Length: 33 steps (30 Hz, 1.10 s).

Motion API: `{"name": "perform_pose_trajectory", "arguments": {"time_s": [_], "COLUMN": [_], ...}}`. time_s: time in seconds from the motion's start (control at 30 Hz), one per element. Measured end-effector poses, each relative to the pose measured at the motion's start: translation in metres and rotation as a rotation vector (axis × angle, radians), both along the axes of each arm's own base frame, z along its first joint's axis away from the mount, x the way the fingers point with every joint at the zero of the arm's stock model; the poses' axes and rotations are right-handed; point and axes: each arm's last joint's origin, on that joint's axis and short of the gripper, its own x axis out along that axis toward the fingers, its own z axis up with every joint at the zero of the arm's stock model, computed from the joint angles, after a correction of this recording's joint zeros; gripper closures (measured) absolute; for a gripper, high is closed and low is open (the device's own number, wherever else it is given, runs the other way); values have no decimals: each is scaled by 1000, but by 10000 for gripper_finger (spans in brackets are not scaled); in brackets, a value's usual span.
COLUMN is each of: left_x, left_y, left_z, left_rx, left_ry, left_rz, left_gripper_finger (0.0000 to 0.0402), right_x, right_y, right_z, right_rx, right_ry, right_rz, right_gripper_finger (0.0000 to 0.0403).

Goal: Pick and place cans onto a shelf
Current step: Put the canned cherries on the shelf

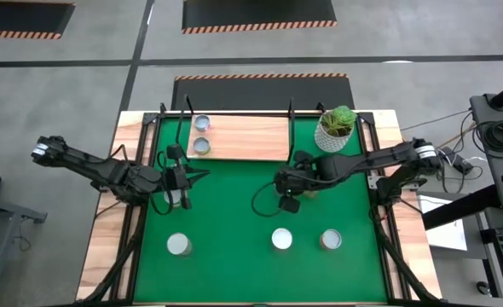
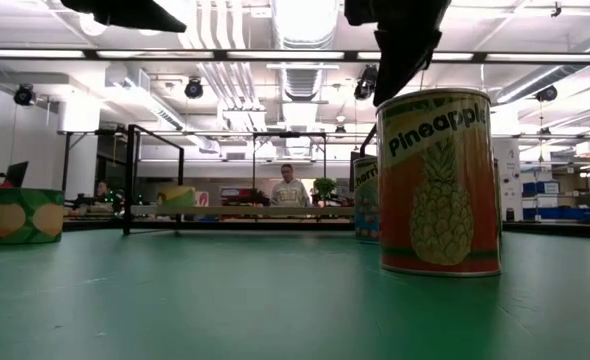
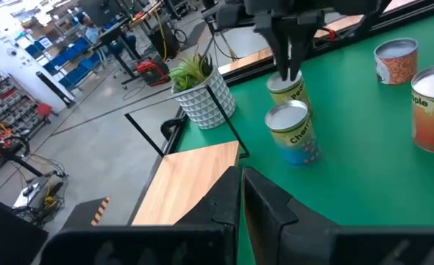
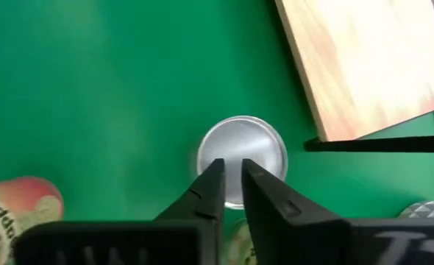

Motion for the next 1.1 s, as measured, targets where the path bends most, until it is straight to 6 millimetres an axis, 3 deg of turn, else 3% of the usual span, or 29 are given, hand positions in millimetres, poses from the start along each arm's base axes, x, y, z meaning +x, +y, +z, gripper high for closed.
{"name": "perform_pose_trajectory", "arguments": {"time_s": [0.3,0.57,0.77,1.1], "left_x": [0,0,0,0], "left_y": [0,0,0,0], "left_z": [0,-1,-1,-1], "left_rx": [-1,3,3,3], "left_ry": [2,7,7,6], "left_rz": [0,0,0,0], "left_gripper_finger": [402,402,402,402], "right_x": [0,-9,-12,-9], "right_y": [-16,-16,-16,-16], "right_z": [-4,-39,-58,-80], "right_rx": [-49,-82,-69,-10], "right_ry": [32,119,130,38], "right_rz": [43,105,111,135], "right_gripper_finger": [200,85,47,44]}}
